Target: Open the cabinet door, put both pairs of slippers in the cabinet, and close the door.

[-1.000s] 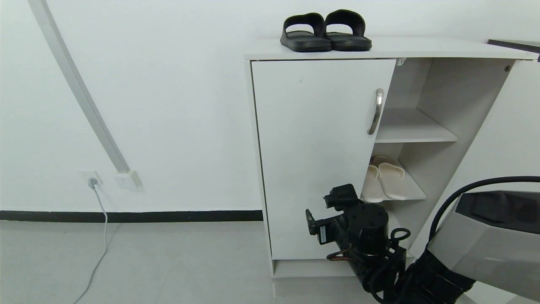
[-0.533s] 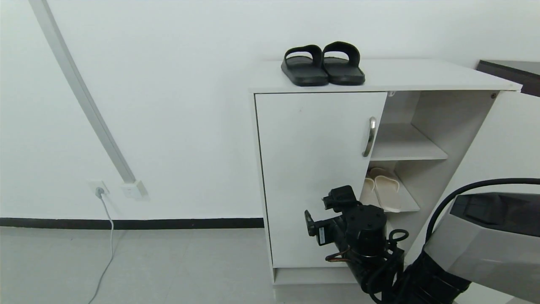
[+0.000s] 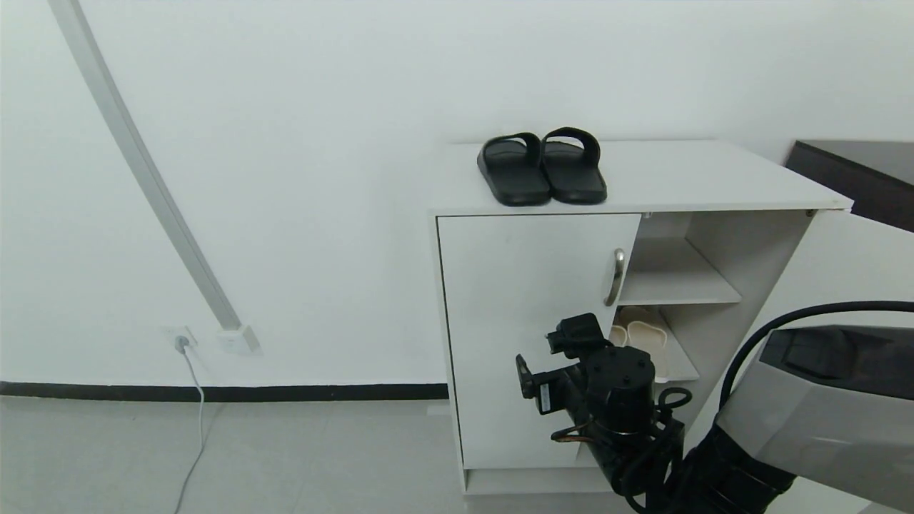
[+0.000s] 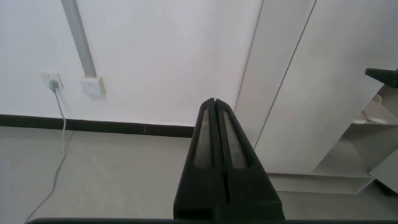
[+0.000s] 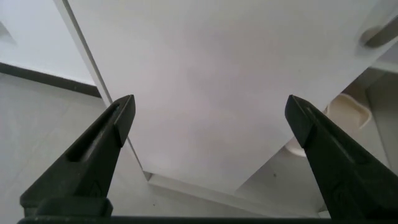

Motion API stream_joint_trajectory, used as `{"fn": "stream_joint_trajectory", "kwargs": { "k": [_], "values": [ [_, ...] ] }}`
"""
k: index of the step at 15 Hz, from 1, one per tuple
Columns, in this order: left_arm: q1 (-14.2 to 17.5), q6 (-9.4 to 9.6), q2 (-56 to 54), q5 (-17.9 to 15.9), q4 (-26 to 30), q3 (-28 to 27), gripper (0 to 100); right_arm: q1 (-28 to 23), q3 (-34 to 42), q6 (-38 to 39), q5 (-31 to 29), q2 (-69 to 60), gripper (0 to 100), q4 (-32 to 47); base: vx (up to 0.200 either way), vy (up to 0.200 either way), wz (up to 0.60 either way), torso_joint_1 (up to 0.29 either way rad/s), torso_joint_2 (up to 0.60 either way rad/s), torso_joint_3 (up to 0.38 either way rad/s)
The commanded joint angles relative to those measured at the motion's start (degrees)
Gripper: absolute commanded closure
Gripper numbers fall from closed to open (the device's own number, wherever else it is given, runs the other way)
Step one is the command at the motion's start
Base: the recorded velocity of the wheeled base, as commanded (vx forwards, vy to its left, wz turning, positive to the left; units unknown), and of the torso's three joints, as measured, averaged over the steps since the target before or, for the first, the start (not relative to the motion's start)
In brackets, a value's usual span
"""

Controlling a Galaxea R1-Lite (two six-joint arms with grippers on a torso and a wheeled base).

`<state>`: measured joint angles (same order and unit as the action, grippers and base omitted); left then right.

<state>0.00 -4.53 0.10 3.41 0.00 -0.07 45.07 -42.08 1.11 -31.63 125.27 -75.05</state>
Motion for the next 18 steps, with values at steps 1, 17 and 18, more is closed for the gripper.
{"fn": "stream_joint_trajectory", "kwargs": {
  "k": [1, 17, 18],
  "values": [
    [0.0, -0.04, 0.0, 0.0, 0.0, 0.0, 100, 0.0, 0.1, -0.1, 0.0, -0.1, 0, -0.1, 0.0, 0.0, 0.0, 0.163, -0.49, -0.315],
    [0.0, -0.04, 0.0, 0.0, 0.0, 0.0, 100, 0.0, 0.2, -0.6, 0.1, 0.1, 0, -0.8, 0.0, 0.0, 0.0, 0.224, -0.54, -0.321],
    [0.0, -0.04, 0.0, -0.1, 0.0, 0.0, 100, 0.0, 0.2, -0.7, 0.0, -0.1, 0, -0.8, 0.0, 0.0, 0.0, 0.251, -0.56, -0.31]
  ]
}}
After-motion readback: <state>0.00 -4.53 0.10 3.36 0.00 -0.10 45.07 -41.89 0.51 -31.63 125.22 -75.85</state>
